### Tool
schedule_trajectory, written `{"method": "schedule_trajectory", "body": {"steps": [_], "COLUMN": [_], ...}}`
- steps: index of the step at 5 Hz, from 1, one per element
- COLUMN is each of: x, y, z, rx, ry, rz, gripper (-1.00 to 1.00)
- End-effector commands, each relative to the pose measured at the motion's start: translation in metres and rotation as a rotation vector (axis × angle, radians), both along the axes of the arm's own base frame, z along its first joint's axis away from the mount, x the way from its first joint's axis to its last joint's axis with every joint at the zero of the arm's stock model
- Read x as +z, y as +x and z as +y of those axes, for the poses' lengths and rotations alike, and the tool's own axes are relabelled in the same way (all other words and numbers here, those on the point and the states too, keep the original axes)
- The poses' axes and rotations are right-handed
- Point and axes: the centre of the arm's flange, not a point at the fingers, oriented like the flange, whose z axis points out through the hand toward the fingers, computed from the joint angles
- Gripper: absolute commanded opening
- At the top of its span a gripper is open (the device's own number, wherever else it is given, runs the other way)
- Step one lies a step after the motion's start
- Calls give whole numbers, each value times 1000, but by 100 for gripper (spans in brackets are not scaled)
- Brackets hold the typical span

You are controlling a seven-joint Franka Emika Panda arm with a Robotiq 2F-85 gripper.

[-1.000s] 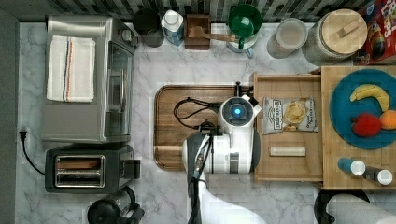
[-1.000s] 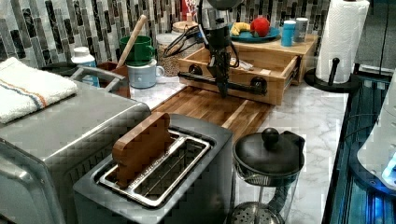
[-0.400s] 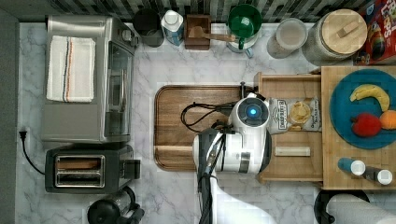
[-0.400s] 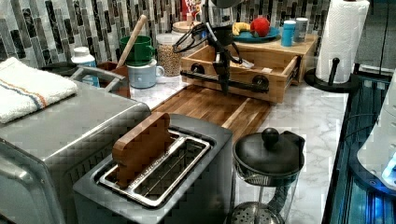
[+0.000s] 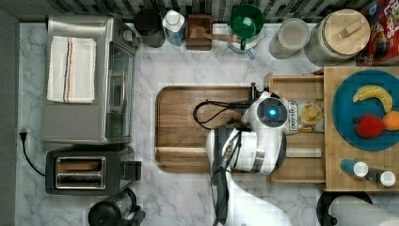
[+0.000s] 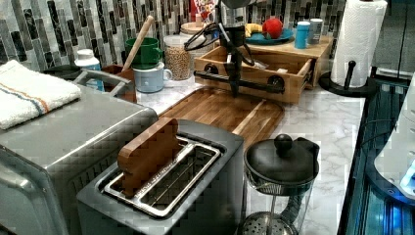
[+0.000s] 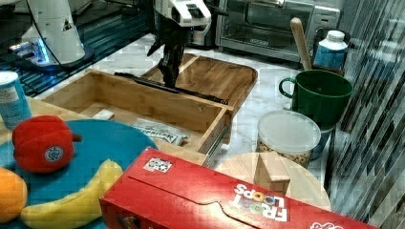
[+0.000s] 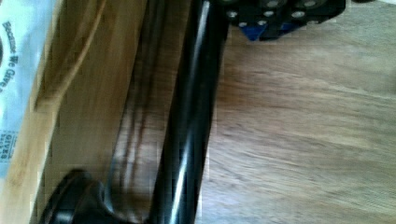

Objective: Close the drawer.

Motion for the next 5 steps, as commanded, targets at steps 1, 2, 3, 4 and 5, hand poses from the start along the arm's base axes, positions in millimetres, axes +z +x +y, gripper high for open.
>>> {"method": "schedule_trajectory", "body": {"steps": [1,2,3,4,5], "x": [71,71,69,70,75], "y": [-5,-8,-9,-9,-5], "z": [-182,-215,-253,-278,-289], "rx": [-186,-186,-152,-137,-136], "ry": [-85,-94,-112,-127,-118], "rz": [-134,-148,-182,-198,-179], "gripper": [-100,-100,-100,-100,-100]}}
